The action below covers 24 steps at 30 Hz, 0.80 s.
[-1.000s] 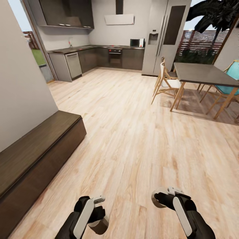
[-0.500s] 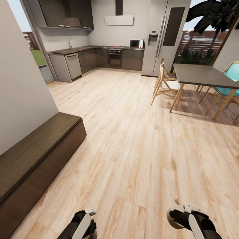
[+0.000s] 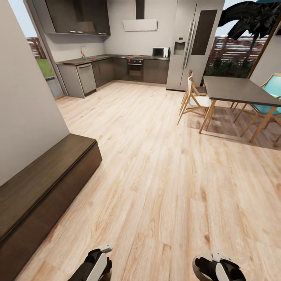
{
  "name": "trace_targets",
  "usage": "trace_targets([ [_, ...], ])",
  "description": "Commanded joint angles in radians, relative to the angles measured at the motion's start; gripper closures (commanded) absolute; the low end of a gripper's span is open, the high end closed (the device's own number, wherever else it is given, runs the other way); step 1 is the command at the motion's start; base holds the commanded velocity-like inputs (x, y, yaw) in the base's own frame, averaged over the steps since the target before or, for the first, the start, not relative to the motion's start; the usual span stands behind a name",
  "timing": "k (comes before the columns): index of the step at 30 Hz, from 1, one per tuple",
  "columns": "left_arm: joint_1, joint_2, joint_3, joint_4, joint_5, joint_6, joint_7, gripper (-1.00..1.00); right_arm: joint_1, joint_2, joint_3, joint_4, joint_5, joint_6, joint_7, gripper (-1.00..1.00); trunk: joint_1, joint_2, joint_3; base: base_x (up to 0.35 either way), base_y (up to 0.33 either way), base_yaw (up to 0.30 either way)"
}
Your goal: Place each of the two pumpkins and all three candles from the living room inside a cabinet in the living room (use any cabinet), then make sure every cabinet is closed, and position the cauldron so it is next to a table in the living room.
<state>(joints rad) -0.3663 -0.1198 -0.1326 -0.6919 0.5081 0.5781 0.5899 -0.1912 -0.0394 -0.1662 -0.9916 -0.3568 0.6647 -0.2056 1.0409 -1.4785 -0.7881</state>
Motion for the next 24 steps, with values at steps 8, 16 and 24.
trace_targets([
  [8,0.0,0.002,-0.005,-0.001,0.009,-0.001,0.01,1.0,-0.001,0.023,0.036,0.129,0.003,-0.183,-0.005,1.0,-0.031,0.056,0.024,0.0,0.0,0.0],
  [16,0.0,0.029,-0.003,-0.005,0.011,-0.001,0.008,1.0,-0.001,0.017,0.049,0.182,-0.001,-0.299,-0.001,1.0,-0.061,0.112,0.049,0.0,0.0,0.0],
  [24,0.0,0.026,-0.051,-0.001,0.013,-0.153,0.005,1.0,-0.001,0.018,0.05,0.2,0.002,-0.349,-0.002,1.0,-0.092,0.168,0.075,0.0,0.0,0.0],
])
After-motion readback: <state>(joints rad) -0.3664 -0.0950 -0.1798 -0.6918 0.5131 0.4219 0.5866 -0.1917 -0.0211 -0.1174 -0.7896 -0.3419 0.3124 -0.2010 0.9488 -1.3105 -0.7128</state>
